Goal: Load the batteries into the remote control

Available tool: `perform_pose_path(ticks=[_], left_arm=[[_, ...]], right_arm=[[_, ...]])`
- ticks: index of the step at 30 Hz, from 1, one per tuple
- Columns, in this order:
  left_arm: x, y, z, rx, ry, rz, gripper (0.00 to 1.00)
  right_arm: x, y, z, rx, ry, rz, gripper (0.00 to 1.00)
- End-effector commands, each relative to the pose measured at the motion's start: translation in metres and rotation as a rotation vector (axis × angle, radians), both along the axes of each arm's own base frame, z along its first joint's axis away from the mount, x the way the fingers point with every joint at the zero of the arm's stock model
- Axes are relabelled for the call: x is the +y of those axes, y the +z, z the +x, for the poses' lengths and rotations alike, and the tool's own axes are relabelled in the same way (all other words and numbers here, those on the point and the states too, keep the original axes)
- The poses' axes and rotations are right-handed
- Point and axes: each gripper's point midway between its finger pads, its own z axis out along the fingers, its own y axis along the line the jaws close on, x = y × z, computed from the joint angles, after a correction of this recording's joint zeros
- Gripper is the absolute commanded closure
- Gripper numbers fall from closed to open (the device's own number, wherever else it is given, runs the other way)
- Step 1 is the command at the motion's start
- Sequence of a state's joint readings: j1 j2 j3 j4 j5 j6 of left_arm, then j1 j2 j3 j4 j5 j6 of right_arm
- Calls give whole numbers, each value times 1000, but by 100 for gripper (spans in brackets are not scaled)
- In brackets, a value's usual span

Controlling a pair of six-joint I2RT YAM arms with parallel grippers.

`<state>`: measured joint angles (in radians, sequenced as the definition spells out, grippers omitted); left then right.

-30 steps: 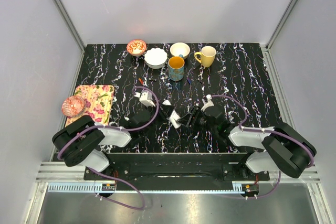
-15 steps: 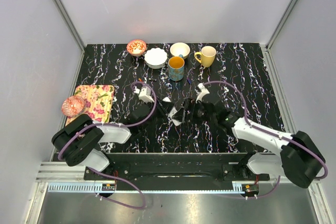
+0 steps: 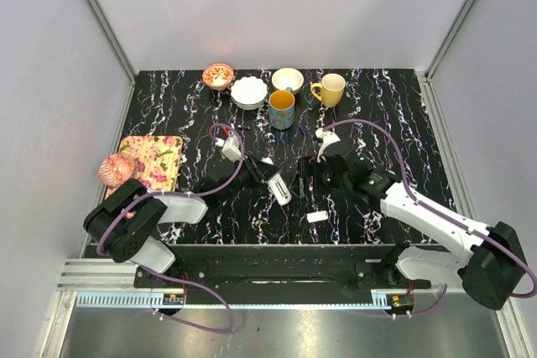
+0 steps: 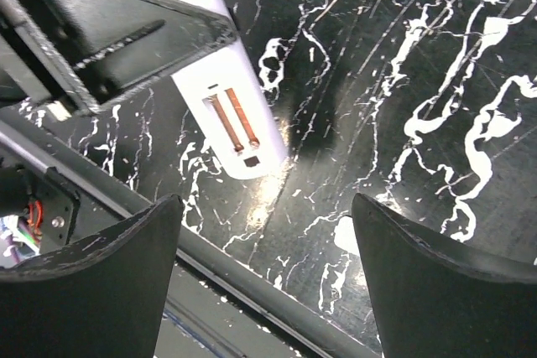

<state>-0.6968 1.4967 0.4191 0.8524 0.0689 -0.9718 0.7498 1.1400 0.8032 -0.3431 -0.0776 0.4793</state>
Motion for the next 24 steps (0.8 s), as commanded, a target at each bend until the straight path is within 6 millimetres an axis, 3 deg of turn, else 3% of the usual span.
perform_pose_path(ticks=[1,6,11,17,24], left_arm=[[7,20,11,-28,48,-73,100],[22,32,16,-62,106,-40,100],[41,41,15,-51,175,30,100],[67,49,-2,-38,221,83,100],[82,66,-25,-90,217,21,100]], right_arm=[[-18,-5,11,-46,-95,-67,14],[-34,-8,13,-48,-185,-83,18],[-49,-34,4,41,-261,-146,28],[-39,-62,-32,198,-202,-87,52],[-25,-83,-61,262,-100,-158,81]])
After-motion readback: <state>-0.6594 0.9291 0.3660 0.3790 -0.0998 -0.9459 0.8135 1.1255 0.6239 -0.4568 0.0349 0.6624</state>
